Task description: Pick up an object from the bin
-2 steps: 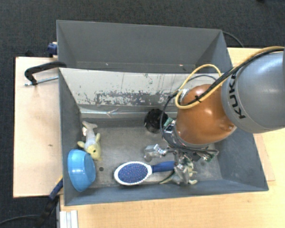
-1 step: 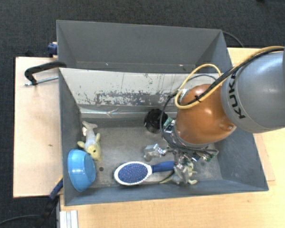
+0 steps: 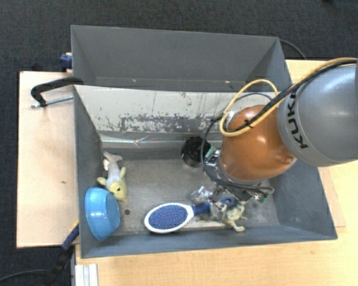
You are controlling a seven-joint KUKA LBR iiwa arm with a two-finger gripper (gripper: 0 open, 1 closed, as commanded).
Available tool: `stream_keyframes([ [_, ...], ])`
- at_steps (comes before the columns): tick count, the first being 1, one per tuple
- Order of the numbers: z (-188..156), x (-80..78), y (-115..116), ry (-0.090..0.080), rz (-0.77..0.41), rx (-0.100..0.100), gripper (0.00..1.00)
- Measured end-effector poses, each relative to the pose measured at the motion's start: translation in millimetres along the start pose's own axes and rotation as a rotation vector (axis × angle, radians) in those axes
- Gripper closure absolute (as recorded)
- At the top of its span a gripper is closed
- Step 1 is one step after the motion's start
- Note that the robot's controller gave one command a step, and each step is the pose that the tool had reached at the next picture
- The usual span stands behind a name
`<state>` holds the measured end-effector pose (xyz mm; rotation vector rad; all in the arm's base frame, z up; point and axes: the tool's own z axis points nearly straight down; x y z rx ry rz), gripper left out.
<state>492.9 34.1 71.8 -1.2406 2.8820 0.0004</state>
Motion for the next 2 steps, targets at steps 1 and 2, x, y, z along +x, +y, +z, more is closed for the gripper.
stream_keyframes([
  [1, -61, -3.0, -1, -0.007, 0.002, 0.005, 1.0],
  [2, -104, -5.4, -2, -0.005, 0.004, 0.004, 1.0],
])
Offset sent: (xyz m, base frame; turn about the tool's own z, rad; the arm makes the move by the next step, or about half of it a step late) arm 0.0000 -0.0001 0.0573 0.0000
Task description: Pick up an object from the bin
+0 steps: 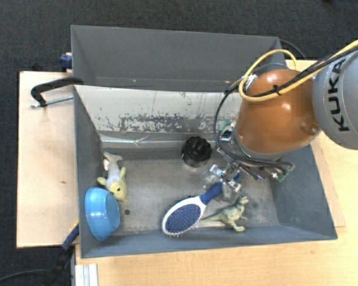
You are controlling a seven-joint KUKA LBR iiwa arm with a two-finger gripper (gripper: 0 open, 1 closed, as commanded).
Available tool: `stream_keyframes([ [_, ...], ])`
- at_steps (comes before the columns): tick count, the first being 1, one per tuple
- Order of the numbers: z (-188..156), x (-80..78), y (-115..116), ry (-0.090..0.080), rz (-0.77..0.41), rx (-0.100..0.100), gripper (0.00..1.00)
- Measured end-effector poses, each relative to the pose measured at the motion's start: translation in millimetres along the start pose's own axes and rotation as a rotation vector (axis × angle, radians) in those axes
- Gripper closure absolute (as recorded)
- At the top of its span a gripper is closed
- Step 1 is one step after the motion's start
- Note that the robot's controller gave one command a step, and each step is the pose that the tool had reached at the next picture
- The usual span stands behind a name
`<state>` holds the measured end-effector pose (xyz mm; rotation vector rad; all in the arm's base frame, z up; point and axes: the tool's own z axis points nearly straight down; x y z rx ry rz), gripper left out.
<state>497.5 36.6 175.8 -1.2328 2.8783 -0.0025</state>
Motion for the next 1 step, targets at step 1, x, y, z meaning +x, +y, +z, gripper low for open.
stream_keyframes([
  [1, -3.3, -1.4, -0.1, 0.003, 0.002, -0.003, 1.0],
])
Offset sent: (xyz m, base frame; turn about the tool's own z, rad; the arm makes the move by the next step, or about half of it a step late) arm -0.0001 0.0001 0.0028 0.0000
